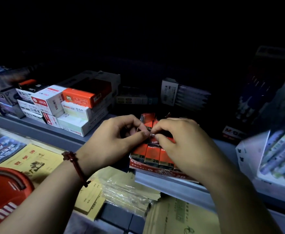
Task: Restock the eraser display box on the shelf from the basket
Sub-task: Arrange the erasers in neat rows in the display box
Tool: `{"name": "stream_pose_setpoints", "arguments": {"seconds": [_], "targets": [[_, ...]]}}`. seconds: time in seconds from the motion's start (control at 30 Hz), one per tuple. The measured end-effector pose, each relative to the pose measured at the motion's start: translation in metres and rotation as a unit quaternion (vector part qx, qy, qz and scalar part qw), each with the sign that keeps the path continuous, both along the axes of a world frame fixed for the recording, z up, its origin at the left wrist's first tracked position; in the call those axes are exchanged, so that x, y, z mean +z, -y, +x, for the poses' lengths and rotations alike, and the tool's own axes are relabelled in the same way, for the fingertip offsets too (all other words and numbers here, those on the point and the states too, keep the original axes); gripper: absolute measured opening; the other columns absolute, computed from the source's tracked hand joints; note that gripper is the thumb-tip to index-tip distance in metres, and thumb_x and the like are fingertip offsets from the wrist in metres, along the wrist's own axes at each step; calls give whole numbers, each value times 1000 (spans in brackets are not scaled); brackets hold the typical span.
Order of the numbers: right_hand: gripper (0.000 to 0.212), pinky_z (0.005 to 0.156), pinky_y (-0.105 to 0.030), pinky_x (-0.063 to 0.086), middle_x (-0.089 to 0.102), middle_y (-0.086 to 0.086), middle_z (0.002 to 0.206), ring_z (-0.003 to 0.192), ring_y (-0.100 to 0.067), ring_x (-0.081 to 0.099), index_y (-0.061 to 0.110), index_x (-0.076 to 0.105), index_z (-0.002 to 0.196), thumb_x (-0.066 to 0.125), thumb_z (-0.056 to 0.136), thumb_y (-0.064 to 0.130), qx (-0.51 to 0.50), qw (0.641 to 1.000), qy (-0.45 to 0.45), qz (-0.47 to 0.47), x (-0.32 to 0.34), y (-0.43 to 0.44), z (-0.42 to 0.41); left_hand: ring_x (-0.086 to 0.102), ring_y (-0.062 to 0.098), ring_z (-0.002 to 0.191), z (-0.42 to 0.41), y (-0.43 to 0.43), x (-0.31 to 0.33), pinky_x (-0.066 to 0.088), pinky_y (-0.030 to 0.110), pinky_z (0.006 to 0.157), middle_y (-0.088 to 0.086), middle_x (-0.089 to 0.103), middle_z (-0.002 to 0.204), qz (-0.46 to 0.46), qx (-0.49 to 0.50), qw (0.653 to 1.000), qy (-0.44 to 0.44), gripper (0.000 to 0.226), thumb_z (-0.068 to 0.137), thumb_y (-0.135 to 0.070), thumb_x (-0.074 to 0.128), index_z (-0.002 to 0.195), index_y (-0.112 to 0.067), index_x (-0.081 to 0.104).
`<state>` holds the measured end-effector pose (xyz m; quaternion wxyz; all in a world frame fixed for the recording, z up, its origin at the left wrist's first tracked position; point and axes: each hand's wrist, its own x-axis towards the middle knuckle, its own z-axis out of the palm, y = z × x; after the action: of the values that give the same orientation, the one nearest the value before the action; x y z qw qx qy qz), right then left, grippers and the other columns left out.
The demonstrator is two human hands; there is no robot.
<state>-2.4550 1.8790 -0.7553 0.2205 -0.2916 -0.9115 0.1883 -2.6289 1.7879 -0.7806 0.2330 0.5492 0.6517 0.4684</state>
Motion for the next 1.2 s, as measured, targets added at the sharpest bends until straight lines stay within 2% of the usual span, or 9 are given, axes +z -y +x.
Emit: {"name": "stream_pose_setpoints", "arguments": {"seconds": [0.07, 0.13, 0.3, 0.43, 0.5, 0.67, 0.83, 1.03, 1.2], "targets": [[14, 72, -11, 45, 67, 18, 88, 83, 6, 59, 30, 76, 101, 65, 97, 22, -1, 999, -41, -31, 3, -2, 5, 66, 19, 71, 1, 1, 0, 52, 30, 65, 5, 68, 78, 3, 23, 998, -62, 9, 92, -35, 72, 99, -30, 73], [14, 65, -5, 41, 65, 20, 80, 76, 10, 58, 29, 78, 96, 69, 94, 19, -19, 995, -83, -51, 5, -5, 15, 66, 13, 68, 2, 4, 1, 50, 22, 58, 1, 66, 75, 8, 48, 995, -89, 10, 93, -36, 70, 103, -35, 69], [9, 53, -17, 42, 61, 10, 63, 61, -4, 58, 23, 71, 81, 72, 89, 18, -130, 985, -115, 9, 6, -8, 38, 69, 13, 65, 6, 14, 2, 54, 31, 57, -1, 69, 69, -22, 83, 992, -92, 21, 95, -42, 65, 114, -34, 62], [29, 59, -32, 41, 66, -5, 80, 75, -22, 63, 17, 60, 96, 59, 96, 46, -239, 969, 51, -38, 1, -7, 50, 66, 32, 47, 13, 18, 6, 43, 29, 36, 7, 71, 59, -89, 91, 991, -29, 23, 100, -42, 58, 94, -22, 67], [38, 67, -36, 51, 69, -9, 76, 78, -32, 67, 14, 63, 89, 52, 99, 49, -242, 964, 67, -86, -6, -5, 50, 59, 31, 40, 16, 17, 4, 40, 26, 34, 10, 66, 53, -91, 101, 990, -26, 31, 103, -39, 56, 87, -15, 69], [45, 59, -37, 51, 55, -9, 51, 55, -29, 61, 5, 53, 68, 50, 103, 34, -228, 968, 4, -103, -7, 3, 52, 54, 25, 38, 24, 21, 8, 36, 24, 34, 13, 60, 51, -88, 111, 989, -48, 37, 104, -29, 53, 79, -6, 66], [39, 66, -38, 54, 65, -9, 66, 69, -28, 65, 4, 63, 80, 51, 101, 34, -221, 970, 47, -85, 3, 15, 62, 49, 19, 29, 41, 39, 19, 35, 23, 35, 5, 57, 42, -109, 85, 989, -47, 33, 104, -25, 51, 83, -3, 65], [40, 36, -31, 45, 66, -18, 63, 33, -24, 56, 3, 61, 82, 47, 104, 33, -197, 969, 82, -121, 16, 31, 79, 50, 18, 31, 54, 56, 20, 35, 22, 34, 6, 59, 45, -117, 65, 991, -28, 28, 104, -24, 51, 87, -5, 63], [36, 46, -33, 51, 70, -14, 72, 36, -23, 61, 7, 60, 87, 51, 102, 38, -205, 961, 65, -172, 17, 31, 81, 52, 18, 39, 52, 58, 20, 42, 25, 38, 8, 63, 56, -119, 75, 989, 52, 21, 101, -22, 59, 97, -2, 63]]}}
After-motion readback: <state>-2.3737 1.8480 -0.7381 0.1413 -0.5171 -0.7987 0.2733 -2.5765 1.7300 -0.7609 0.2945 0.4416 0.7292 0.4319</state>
